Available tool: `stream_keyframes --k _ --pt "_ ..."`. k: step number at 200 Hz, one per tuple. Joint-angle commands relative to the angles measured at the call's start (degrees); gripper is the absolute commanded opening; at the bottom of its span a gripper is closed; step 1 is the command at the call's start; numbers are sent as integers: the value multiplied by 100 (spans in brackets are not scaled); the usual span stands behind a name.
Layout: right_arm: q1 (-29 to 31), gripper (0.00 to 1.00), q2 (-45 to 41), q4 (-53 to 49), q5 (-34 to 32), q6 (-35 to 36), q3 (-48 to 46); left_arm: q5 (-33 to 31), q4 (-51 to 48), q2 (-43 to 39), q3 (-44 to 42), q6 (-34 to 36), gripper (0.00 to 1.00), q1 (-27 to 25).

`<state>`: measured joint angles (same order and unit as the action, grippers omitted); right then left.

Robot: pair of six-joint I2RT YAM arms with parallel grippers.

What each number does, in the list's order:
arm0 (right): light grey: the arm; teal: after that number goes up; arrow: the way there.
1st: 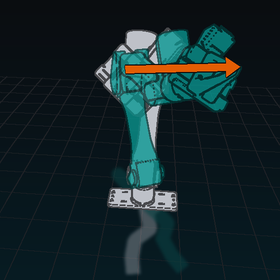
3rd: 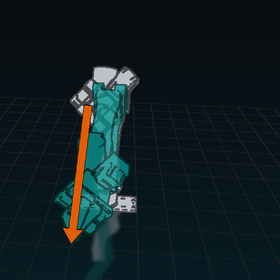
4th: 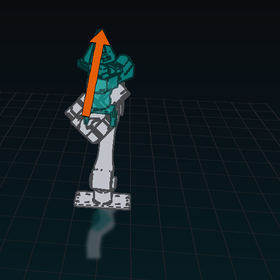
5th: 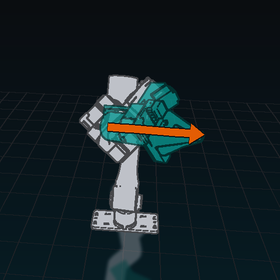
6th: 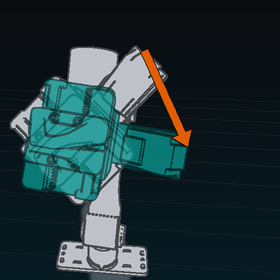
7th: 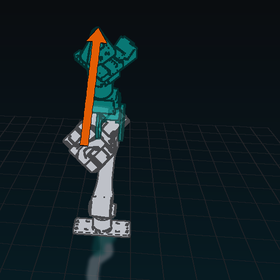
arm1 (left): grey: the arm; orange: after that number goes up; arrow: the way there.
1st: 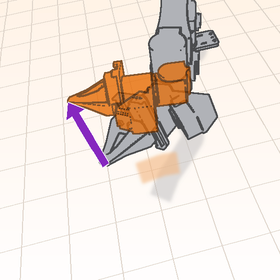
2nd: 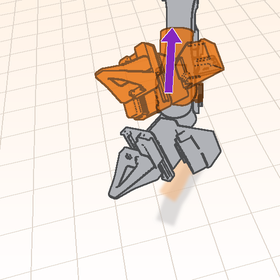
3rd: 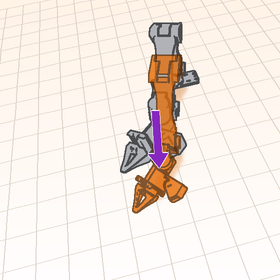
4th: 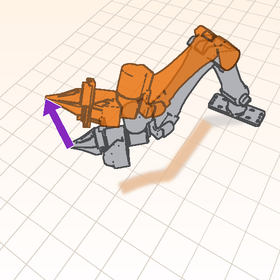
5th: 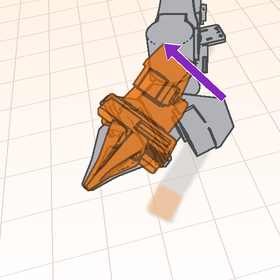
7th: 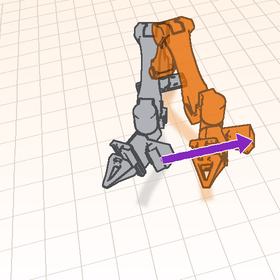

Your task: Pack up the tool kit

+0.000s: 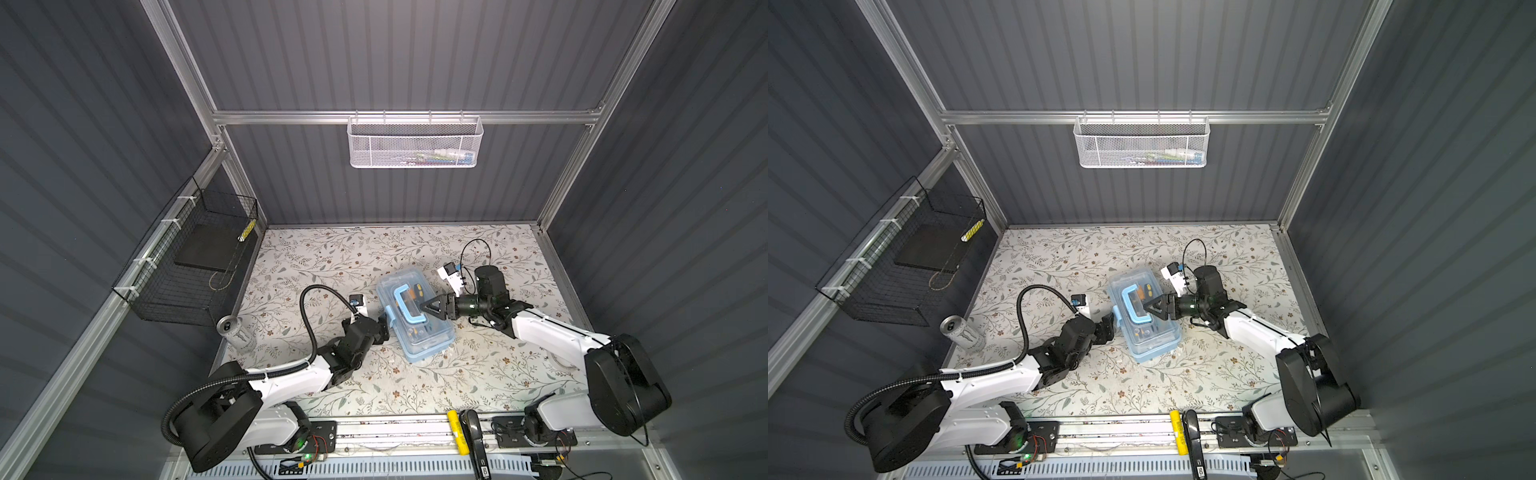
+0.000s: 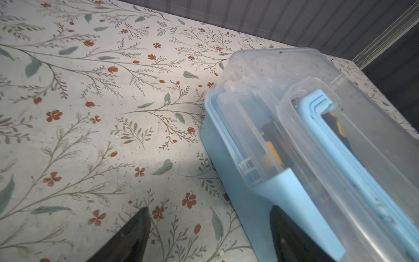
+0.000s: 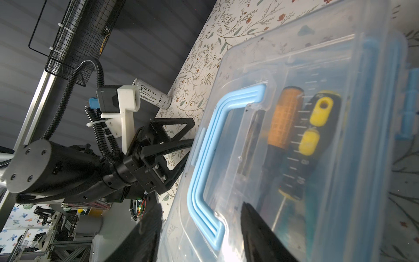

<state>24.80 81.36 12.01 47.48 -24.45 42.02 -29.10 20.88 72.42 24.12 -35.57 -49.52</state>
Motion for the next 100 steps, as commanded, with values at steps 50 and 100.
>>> stream_keyframes --k 50,100 --pt "25 58 257 -252 83 -106 -194 1046 1233 -87 -577 -1165 80 82" --pt "19 58 357 -234 90 -69 -185 915 1569 -499 -916 -1170 79 135"
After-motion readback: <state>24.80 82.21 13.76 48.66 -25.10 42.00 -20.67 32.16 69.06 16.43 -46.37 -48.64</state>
